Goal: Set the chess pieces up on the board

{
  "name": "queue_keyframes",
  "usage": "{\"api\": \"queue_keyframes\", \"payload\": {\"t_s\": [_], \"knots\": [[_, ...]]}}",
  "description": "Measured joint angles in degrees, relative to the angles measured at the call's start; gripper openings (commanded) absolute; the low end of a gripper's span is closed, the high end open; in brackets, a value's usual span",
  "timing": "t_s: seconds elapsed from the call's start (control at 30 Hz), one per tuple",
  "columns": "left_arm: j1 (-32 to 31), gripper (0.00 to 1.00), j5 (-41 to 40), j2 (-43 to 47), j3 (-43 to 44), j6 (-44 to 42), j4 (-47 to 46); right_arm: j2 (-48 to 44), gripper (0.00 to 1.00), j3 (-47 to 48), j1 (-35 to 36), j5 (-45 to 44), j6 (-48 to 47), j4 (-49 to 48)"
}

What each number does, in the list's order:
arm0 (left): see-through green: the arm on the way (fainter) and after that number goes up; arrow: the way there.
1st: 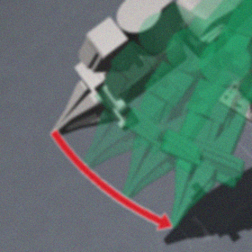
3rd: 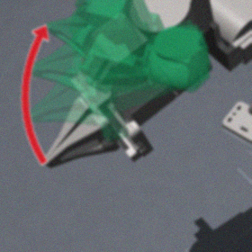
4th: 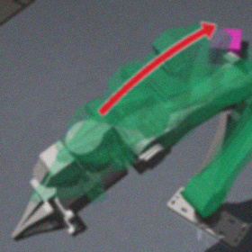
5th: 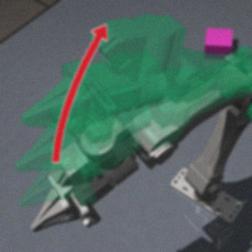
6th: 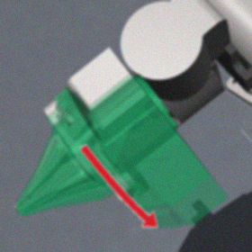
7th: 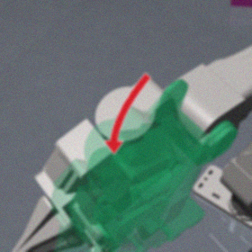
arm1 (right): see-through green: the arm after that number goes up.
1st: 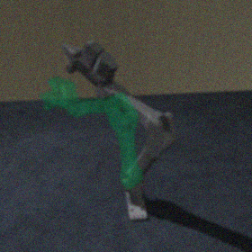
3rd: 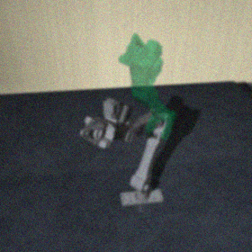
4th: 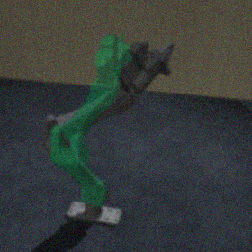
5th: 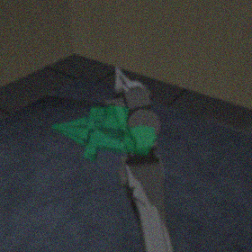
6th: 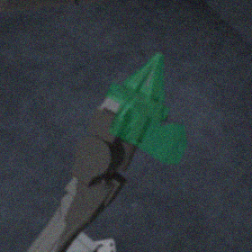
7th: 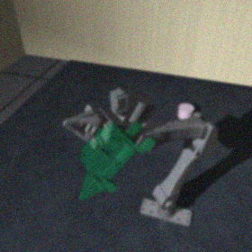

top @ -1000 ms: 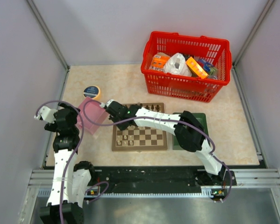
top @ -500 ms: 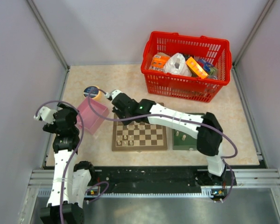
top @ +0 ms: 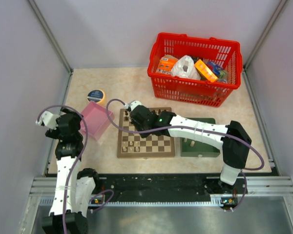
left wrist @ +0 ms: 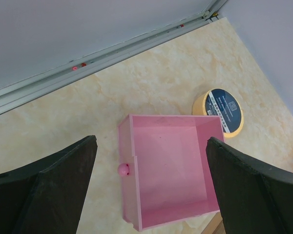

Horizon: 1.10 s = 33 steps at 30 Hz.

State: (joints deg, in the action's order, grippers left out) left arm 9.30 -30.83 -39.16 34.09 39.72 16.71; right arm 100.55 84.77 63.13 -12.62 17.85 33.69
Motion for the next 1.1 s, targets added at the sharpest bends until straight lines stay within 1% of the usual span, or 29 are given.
{"api": "queue_keyframes", "payload": {"t_s": [0.23,0.5,0.8,1.1], "knots": [[0.0,0.99,-0.15,0.0,0.0,0.0,0.0,0.0,0.11,-3.65,0.0,0.09,1.53,-0.31],[0.0,0.99,-0.13,-1.55,0.0,0.02,-0.07,0.44,0.11,-3.67,-0.02,0.59,2.78,-1.38],[0.04,0.99,-0.07,-1.7,0.0,0.02,-0.17,4.11,0.11,-3.74,-0.02,1.31,3.87,-1.11],[0.04,0.99,-0.02,-1.73,-0.02,0.24,-0.2,5.14,0.11,-3.78,-0.02,2.73,4.31,-1.11]]}}
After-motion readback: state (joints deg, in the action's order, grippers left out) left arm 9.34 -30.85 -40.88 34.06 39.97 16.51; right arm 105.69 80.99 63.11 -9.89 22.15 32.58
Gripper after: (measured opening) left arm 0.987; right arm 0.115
